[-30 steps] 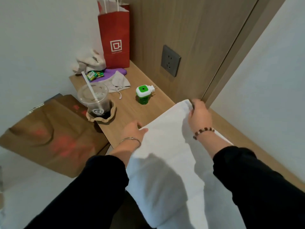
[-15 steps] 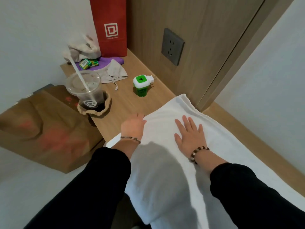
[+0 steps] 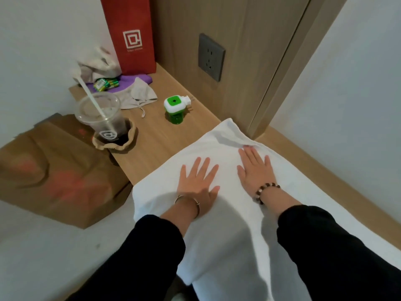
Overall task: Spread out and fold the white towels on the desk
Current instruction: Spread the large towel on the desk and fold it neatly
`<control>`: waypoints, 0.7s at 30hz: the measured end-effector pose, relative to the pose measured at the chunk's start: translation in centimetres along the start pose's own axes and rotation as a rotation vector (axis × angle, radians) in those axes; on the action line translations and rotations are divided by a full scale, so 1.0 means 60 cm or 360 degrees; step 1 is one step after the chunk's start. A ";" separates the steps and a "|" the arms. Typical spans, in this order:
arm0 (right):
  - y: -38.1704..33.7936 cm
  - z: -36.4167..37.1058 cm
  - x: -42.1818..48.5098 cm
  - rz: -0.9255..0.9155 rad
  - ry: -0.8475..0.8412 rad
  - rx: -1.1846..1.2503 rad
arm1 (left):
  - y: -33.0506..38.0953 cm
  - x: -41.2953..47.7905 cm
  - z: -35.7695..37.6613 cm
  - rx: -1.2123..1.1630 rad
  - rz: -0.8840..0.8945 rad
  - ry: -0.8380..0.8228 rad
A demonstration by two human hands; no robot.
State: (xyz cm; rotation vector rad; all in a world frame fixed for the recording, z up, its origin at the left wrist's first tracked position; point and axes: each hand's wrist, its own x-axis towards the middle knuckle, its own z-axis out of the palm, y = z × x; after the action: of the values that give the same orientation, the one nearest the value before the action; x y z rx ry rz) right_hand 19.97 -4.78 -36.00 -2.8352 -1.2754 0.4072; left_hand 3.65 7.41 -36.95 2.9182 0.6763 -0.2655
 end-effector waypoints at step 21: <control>0.007 0.089 -0.308 0.0794 0.0126 0.0093 | 0.093 -0.107 0.019 0.0120 0.0371 0.0001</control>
State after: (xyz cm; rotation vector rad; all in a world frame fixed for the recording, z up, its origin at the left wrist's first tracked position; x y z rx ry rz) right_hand 7.27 -19.20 -36.89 -3.0551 -0.5197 0.3204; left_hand 0.31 -0.46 -36.25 3.0317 0.3271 -0.2689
